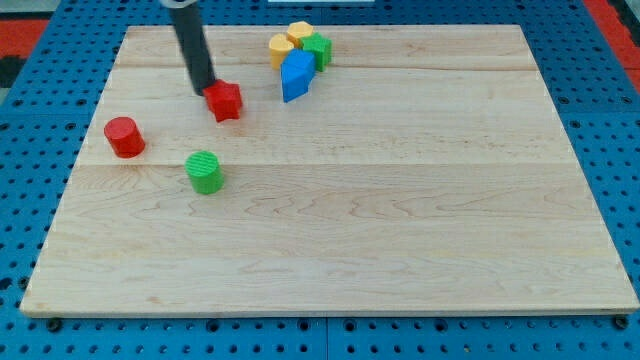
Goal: Place the blue triangle above the red star
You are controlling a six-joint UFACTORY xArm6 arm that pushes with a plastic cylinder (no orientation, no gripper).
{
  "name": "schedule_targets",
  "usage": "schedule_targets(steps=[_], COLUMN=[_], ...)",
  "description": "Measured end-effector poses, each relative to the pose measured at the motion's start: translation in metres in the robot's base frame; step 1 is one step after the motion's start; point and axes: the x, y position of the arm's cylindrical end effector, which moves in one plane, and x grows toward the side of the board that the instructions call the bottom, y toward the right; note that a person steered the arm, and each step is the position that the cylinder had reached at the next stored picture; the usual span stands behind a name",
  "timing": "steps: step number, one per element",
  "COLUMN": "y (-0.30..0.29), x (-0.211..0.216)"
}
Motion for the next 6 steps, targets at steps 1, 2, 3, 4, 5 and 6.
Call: schedule_targets(steps=[1,2,3,4,5,6], y=[-0.025,0.002,0.059,0.07,0.063,0.089], x=[0.014,0.04,0.028,0.025,0.047,0.084])
